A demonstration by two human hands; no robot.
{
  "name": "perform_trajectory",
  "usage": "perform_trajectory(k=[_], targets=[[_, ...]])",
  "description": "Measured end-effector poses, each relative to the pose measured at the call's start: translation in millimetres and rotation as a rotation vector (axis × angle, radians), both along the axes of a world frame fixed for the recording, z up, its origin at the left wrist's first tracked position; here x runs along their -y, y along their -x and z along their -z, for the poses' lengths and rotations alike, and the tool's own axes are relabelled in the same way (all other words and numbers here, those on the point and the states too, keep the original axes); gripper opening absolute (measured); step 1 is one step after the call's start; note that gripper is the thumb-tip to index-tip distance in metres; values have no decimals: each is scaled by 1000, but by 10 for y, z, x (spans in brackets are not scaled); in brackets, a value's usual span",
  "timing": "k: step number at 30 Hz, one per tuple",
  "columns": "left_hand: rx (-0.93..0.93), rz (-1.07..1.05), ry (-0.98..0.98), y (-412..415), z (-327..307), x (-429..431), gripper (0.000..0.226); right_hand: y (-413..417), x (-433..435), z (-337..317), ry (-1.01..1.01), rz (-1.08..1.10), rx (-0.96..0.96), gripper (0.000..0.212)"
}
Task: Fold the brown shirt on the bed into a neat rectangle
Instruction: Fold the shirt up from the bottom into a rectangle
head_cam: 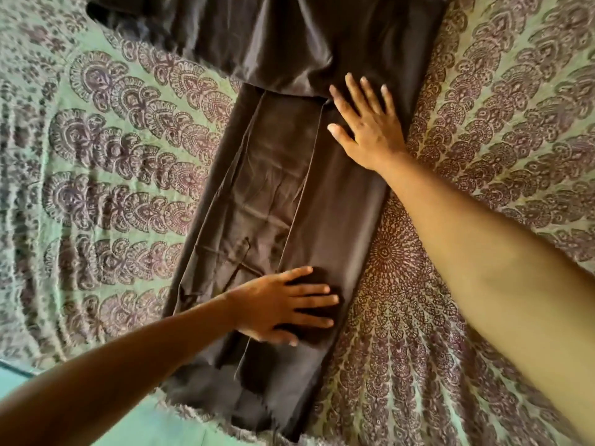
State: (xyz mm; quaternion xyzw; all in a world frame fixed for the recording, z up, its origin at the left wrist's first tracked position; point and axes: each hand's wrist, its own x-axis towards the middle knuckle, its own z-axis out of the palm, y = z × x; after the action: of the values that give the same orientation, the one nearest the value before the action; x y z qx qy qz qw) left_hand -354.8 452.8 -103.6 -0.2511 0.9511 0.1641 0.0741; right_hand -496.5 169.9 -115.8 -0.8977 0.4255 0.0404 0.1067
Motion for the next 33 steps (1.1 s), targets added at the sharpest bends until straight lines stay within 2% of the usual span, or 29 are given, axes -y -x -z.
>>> perform_trajectory(k=[3,5,7,9,13,20,22,24,27,30,33], targets=[[15,86,-47,-4,-85,-669,58,-39,-9,-36,-18,7,-55,62],[25,97,-38,36,-154,-697,59,-68,-83,-93,-35,90,-73,66],[31,-56,1,99,-232,-509,60,-71,-294,-195,-40,164,-20,67],[27,-245,38,137,-257,-206,61,0,-632,-272,-13,121,44,64],[87,-294,26,159,-196,-26,59,240,-1169,-136,-33,14,56,62],[20,-126,-42,195,-61,-1741,61,264,-1201,-63,-1,35,-34,61],[-32,-114,-45,182,-87,-1981,61,254,-1229,-94,-14,54,-59,61],[-114,-163,-50,224,-166,-1916,59,217,-1290,-132,-20,96,-74,61],[-197,-288,19,265,-233,-1356,61,159,-1526,-185,-18,153,-39,61],[-111,-432,57,120,-143,-780,60,206,-1877,-175,-30,220,-9,63],[-40,-409,74,-23,-14,-700,59,227,-2062,-134,-20,257,-41,65]])
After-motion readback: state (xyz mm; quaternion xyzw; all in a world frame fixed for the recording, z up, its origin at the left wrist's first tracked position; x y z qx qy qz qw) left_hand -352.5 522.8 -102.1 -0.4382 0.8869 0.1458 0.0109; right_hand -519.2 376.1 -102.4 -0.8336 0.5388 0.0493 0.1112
